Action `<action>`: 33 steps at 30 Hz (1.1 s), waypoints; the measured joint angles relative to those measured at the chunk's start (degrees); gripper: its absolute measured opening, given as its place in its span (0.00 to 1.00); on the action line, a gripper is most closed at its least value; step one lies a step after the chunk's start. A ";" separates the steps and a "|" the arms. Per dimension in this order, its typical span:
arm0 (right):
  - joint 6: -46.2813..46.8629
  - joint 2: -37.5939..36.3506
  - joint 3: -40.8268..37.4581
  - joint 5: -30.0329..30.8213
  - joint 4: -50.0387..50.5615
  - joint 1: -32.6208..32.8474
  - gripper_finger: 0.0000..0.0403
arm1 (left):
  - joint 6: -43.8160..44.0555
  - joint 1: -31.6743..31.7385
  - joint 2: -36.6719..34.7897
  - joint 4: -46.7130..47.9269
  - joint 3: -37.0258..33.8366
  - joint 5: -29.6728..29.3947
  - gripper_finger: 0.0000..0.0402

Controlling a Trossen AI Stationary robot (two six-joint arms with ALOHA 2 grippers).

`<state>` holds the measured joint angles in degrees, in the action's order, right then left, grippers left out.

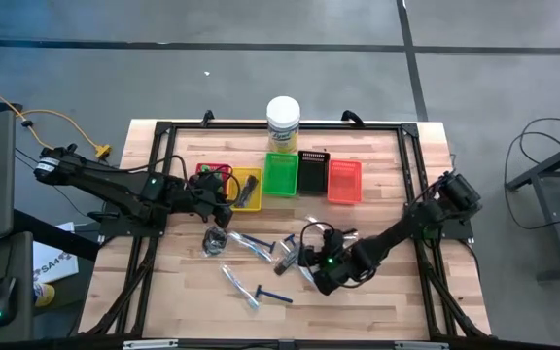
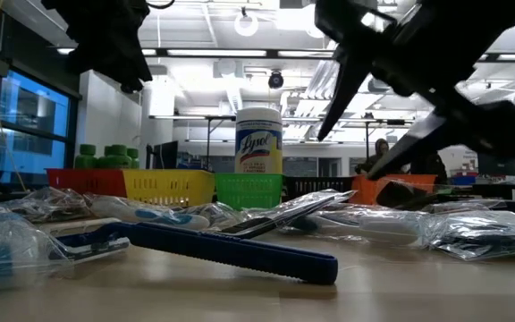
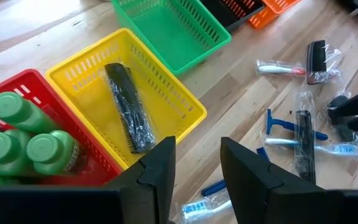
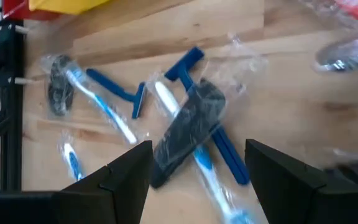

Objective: Pick & Place Travel size toiletries
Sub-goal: Put the black hair comb into the yellow bin

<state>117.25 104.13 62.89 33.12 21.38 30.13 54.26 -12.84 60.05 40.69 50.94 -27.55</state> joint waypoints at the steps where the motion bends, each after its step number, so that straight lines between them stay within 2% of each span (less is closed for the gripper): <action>1: -0.07 0.48 0.00 -0.02 -0.59 -0.45 0.61 | 0.00 0.00 0.00 -0.01 0.00 0.01 0.30; 10: 1.40 4.11 -0.06 0.00 -3.33 -2.50 0.60 | 0.00 0.00 0.00 0.01 0.00 0.13 0.30; 23: -0.09 6.06 -0.04 0.36 -5.75 -5.87 0.52 | -0.27 0.01 0.00 -0.04 0.00 0.28 0.30; 33: -3.42 6.04 -0.04 -3.68 -8.20 -6.96 0.44 | -0.43 0.07 0.00 -0.03 0.00 0.57 0.30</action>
<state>113.83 110.17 62.85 29.44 13.18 23.17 53.83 -12.78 60.05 40.66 50.94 -26.98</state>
